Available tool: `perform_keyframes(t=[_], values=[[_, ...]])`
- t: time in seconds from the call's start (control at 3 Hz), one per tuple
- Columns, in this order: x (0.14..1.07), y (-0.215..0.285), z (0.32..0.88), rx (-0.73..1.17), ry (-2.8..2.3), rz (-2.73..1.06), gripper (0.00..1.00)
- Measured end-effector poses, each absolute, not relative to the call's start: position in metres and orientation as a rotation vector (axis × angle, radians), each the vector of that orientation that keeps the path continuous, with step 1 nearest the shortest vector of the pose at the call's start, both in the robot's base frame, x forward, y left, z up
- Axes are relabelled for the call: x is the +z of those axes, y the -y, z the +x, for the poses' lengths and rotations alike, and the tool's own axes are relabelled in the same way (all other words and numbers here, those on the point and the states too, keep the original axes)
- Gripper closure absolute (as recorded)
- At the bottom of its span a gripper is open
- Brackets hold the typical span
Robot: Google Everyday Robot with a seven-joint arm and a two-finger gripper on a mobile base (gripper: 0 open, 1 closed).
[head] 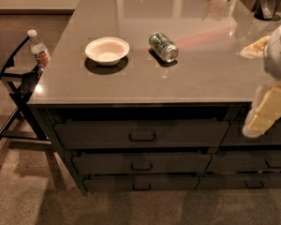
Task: Open top drawer
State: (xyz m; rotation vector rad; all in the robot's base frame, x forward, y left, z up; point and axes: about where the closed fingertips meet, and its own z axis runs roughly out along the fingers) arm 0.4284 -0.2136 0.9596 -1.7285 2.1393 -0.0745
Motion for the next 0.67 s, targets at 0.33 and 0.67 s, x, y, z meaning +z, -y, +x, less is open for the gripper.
perform_keyframes(t=[0.33, 0.67], values=[[0.931, 0.213, 0.423, -0.068, -2.054, -1.727, 0.0], [0.887, 0.219, 0.419, -0.043, -2.045, -1.729, 0.0]])
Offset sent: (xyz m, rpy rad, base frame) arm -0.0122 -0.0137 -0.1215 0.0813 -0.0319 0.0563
